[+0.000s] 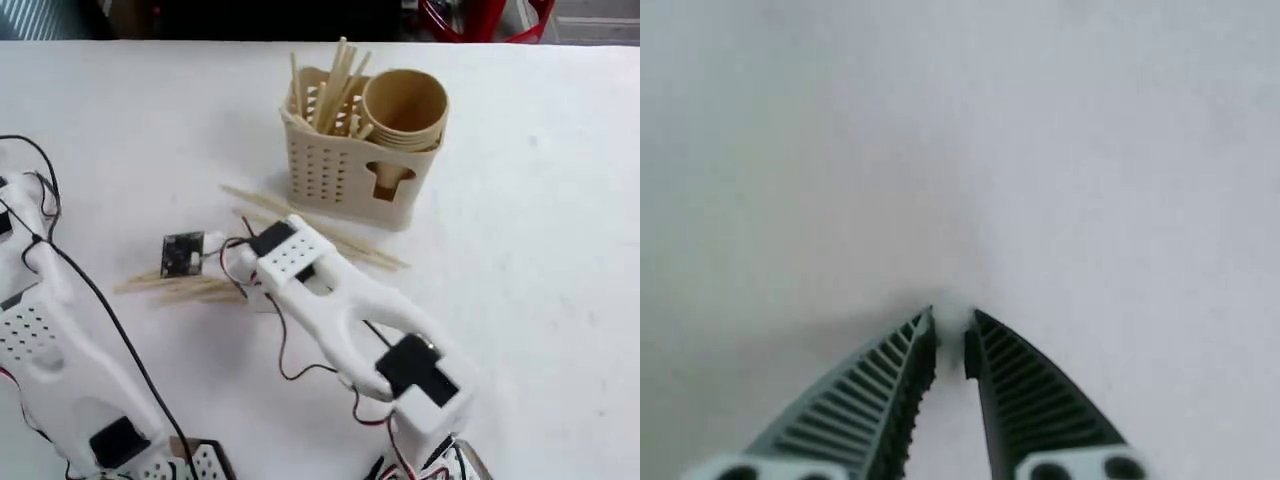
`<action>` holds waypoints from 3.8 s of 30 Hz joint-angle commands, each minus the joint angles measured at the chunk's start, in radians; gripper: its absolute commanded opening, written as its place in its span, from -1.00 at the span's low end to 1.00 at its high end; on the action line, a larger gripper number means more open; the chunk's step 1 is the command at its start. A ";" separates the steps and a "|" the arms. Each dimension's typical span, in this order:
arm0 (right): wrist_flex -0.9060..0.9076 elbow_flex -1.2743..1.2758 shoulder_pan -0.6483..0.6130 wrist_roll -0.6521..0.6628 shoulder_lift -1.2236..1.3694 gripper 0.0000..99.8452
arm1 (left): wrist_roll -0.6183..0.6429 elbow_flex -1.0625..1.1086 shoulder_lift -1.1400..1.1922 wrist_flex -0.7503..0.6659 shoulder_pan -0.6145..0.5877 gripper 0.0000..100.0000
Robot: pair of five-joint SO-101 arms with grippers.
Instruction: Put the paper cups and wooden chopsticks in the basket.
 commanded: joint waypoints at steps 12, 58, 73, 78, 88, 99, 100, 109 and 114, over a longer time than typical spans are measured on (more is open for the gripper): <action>-0.008 -0.135 0.062 -0.101 0.150 -0.91 | -0.009 0.031 0.061 -0.003 -0.039 -0.84; -0.176 -0.037 0.223 -0.442 -1.021 -0.97 | -0.008 0.025 0.104 -0.037 -0.024 -0.84; -0.631 -0.054 0.469 -0.868 -0.869 -0.97 | -0.008 0.031 0.105 -0.037 -0.022 -0.84; -0.619 -0.230 0.427 -0.868 -0.622 -0.97 | -0.008 0.031 0.105 -0.037 -0.022 -0.84; -0.618 -0.396 0.407 -0.852 -0.432 -0.97 | -0.008 0.029 0.105 -0.037 -0.022 -0.84; -0.598 -0.391 0.461 -0.781 -0.470 -0.97 | -0.008 0.029 0.105 -0.037 -0.022 -0.84; -0.590 -0.390 0.479 -0.773 -0.478 -0.97 | -0.008 0.029 0.105 -0.037 -0.022 -0.84; -0.579 -0.327 0.479 -0.796 -0.479 -0.97 | -0.008 0.028 0.105 -0.037 -0.022 -0.84; -0.662 -0.232 0.470 -0.796 -0.487 -0.97 | -0.008 0.028 0.105 -0.037 -0.022 -0.84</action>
